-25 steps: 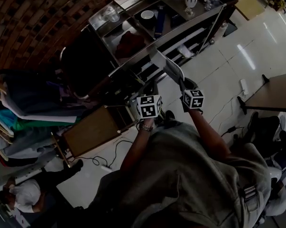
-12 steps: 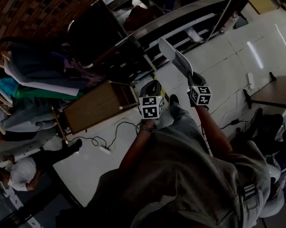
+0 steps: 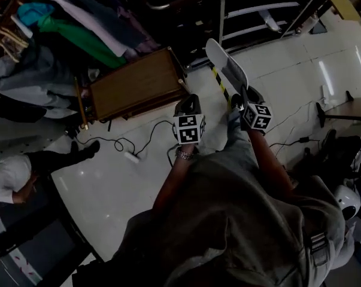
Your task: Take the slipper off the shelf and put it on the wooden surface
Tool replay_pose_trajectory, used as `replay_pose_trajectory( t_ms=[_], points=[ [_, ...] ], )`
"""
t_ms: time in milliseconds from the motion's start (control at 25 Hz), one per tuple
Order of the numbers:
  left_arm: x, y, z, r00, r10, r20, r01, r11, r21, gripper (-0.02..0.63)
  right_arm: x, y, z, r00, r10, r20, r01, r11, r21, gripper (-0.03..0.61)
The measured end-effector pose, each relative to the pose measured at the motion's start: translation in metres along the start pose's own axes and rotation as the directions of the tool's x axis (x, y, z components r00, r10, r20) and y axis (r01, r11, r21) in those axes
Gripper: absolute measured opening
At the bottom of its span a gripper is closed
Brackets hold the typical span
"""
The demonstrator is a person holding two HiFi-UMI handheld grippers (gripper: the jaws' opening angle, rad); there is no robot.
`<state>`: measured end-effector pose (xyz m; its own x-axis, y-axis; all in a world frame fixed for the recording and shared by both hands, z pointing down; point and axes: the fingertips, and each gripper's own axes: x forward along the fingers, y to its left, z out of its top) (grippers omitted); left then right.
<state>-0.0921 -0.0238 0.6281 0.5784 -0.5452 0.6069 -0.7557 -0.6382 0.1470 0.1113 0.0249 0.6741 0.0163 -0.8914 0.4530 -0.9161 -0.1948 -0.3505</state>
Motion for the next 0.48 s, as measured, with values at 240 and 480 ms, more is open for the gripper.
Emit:
replay_pose_trajectory(
  t_ms=[240, 480],
  points=[
    [-0.110, 0.071, -0.076, 0.993, 0.115, -0.024, -0.117, 0.983, -0.139, 0.004, -0.051, 0.151, -0.070, 0.980, 0.180, -0.086, -0.183, 0.983, -0.020, 0.040],
    [-0.150, 0.094, -0.103, 0.986, 0.167, -0.029, -0.169, 0.969, -0.182, 0.003, -0.064, 0.230, -0.131, 0.912, 0.340, -0.230, -0.362, 0.930, -0.058, 0.040]
  ],
)
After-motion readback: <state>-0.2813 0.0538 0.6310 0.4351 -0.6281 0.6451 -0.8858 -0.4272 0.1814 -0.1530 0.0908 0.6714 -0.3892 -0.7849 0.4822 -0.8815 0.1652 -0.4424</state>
